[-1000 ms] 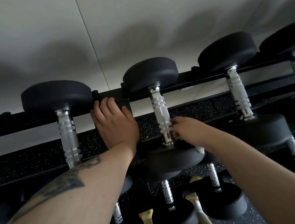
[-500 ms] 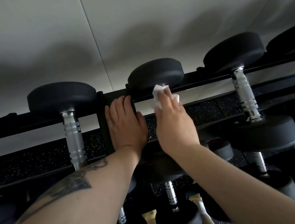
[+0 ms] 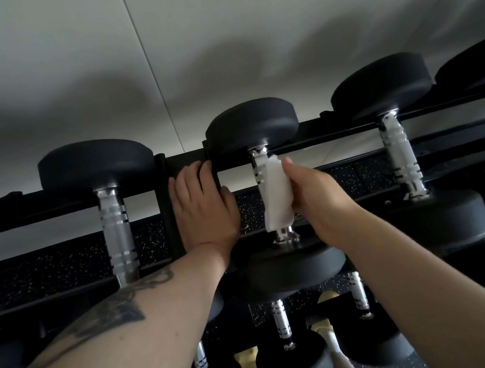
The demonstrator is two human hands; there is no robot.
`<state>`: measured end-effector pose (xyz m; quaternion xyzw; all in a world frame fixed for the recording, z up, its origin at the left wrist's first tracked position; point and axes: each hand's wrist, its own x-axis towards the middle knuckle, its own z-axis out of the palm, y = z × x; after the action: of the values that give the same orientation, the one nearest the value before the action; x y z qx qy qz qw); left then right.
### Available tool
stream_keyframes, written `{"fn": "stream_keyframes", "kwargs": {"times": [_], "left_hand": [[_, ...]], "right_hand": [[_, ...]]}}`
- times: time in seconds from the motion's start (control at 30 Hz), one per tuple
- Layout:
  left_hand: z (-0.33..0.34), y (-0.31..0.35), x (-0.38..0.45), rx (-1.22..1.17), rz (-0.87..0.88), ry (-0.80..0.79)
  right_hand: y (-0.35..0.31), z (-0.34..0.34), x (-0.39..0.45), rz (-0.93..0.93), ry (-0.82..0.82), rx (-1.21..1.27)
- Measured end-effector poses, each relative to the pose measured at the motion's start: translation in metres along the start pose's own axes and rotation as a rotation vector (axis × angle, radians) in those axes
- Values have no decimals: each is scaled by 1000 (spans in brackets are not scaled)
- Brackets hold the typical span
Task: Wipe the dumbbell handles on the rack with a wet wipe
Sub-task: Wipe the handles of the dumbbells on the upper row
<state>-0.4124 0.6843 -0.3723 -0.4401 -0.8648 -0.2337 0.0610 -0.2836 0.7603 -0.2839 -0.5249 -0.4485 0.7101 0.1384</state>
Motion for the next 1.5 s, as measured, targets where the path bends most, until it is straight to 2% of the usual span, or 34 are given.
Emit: {"fn": "stream_keyframes", "kwargs": {"times": [0.1, 0.17, 0.23, 0.3, 0.37, 0.43, 0.5, 0.6, 0.7, 0.77, 0.83, 0.9, 0.97, 1.13, 1.27, 1.33, 1.4, 1.43, 1.5], "left_hand": [[0, 0, 0, 1, 2, -6], [-1, 0, 0, -1, 8, -19], [-1, 0, -1, 4, 11, -14], [0, 0, -1, 2, 11, 1], [1, 0, 0, -5, 1, 9], [1, 0, 0, 11, -5, 16], [1, 0, -1, 2, 7, 10], [-1, 1, -1, 15, 16, 5], [0, -1, -1, 6, 18, 19], [1, -1, 0, -3, 11, 9], [1, -1, 1, 10, -4, -7], [1, 1, 1, 16, -21, -14], [0, 1, 0, 9, -13, -9], [0, -1, 0, 25, 2, 7], [1, 0, -1, 14, 9, 13], [1, -1, -1, 8, 10, 32], [1, -1, -1, 11, 10, 29], [1, -1, -1, 16, 5, 21], [0, 0, 0, 24, -11, 0]], "right_hand": [[-6, 3, 15, 112, 82, 163], [-14, 5, 26, 240, 12, 296], [-16, 6, 38, 214, 37, 276], [-20, 8, 24, 144, 60, 97], [-15, 11, 12, -45, 177, -242], [-11, 15, 2, -204, 180, -418], [-10, 20, 6, -228, 161, -544], [-22, 23, 20, -167, 206, -621], [-27, 24, 13, -210, 242, -847], [-15, 24, -4, -363, 334, -1091], [4, 21, -18, -681, 443, -1239], [17, 17, -13, -949, 440, -1275], [15, 11, 1, -1085, 401, -1285], [11, -3, 12, -1149, 232, -1587], [5, -15, 14, -1231, 33, -1745], [-2, -21, 19, -1223, -57, -1695], [0, -23, 20, -1108, -146, -1443], [5, -23, 18, -1033, -153, -1274], [15, -21, 8, -925, -35, -932]]}}
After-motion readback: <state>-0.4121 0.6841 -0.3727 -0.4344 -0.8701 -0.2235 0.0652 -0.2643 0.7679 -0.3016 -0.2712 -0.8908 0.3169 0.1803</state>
